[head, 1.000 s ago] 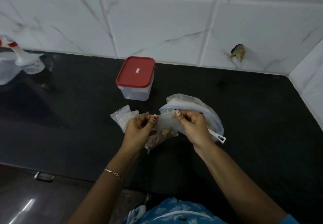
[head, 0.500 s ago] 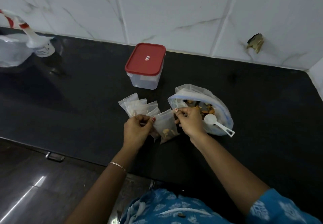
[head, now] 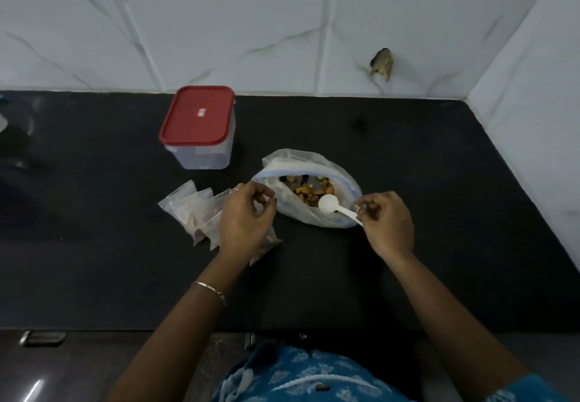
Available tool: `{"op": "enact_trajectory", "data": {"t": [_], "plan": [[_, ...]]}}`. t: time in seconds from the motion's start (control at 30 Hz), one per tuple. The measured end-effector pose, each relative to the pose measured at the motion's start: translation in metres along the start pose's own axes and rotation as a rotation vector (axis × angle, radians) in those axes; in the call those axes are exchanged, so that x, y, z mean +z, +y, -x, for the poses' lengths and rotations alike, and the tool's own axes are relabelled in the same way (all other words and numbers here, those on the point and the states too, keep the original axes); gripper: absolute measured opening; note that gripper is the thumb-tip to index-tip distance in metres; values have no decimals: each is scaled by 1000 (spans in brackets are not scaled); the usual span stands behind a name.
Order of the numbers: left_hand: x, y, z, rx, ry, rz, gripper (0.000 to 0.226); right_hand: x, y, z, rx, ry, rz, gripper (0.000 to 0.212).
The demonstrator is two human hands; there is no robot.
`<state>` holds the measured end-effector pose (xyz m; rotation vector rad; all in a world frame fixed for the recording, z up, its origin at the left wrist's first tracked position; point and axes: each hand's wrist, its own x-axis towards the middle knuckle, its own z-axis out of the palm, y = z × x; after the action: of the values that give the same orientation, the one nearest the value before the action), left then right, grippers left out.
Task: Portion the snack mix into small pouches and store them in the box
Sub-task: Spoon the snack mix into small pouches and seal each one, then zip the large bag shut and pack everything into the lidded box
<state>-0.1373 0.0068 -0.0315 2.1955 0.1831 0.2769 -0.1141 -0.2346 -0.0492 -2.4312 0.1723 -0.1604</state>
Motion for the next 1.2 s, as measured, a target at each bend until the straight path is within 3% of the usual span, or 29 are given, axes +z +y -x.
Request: {"op": "enact_trajectory", "data": {"t": [0.2, 0.5, 0.67, 0.77, 0.83, 1.03, 1.2], "plan": [[33, 28, -7, 96, -176, 34, 13, -7, 17, 6, -34, -97, 150, 26], [69, 40, -14, 128, -314, 82, 18, -14, 24, 10, -119, -221, 162, 11], [73, 42, -17, 135, -248, 91, 15, -34, 37, 10, 19, -281, -195, 13], [73, 44, -20, 136, -223, 82, 15, -47, 52, 10, 173, -163, -446, 12], [75, 45, -20, 148, -214, 72, 15, -50, 62, 7, 250, -69, -486, 13], [78, 48, -20, 153, -221, 68, 15, -37, 79, -5, 438, 11, -232, 15], [68, 43, -24, 129, -203, 80, 13, -37, 65, -10, 410, 64, 16, 17]]}}
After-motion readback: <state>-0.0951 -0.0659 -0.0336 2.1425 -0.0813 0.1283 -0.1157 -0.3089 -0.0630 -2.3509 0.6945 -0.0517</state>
